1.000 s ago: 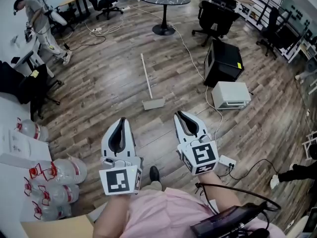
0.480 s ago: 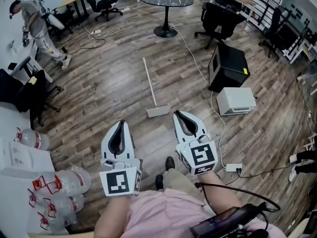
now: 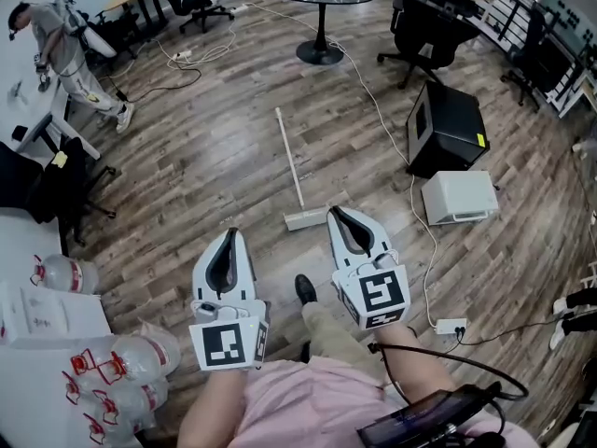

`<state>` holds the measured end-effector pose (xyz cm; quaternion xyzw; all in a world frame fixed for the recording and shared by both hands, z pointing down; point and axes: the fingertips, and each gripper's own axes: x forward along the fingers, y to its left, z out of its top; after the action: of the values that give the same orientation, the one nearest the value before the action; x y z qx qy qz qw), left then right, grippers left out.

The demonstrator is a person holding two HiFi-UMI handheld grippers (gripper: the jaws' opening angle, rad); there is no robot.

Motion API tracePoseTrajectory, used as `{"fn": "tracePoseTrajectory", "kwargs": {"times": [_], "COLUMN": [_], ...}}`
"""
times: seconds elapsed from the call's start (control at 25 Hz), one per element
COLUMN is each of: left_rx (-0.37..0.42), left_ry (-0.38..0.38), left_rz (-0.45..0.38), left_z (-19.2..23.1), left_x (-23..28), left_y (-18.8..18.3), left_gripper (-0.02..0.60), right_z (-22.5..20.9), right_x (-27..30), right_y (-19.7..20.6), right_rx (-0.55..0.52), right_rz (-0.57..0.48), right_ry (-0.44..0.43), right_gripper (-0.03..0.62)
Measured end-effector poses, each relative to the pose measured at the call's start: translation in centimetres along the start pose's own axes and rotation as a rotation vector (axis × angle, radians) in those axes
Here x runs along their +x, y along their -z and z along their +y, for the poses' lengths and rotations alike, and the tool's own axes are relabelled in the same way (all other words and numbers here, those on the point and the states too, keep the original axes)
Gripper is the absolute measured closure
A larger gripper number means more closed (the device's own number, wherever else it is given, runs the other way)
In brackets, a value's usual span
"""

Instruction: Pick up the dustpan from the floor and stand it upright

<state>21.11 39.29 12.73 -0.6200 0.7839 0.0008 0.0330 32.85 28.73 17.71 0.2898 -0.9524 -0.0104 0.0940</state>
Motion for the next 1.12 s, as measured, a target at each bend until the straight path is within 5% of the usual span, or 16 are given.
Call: {"fn": "tracePoseTrajectory", "kwargs": {"times": [0.56,1.12], "left_rx": [0.028,0.007], "left_ry": [-0.026,-0.071], "left_rz": [0.04,0.039], "left_z": [6.1,13.7], "left_x": [18.4,26.7], "left_y": [1.5,3.2], "left_gripper": [0.572,0.572], "right_z": [-8.3,-9.7], "right_x": [18.6,30.4], "right_y": [-1.7,-3.0], "right_rx": [0.022,0.003], "right_rz": [0.023,0.029], "right_ry": [-0.039,-0.053], "right_gripper": [0.582,0.583]}}
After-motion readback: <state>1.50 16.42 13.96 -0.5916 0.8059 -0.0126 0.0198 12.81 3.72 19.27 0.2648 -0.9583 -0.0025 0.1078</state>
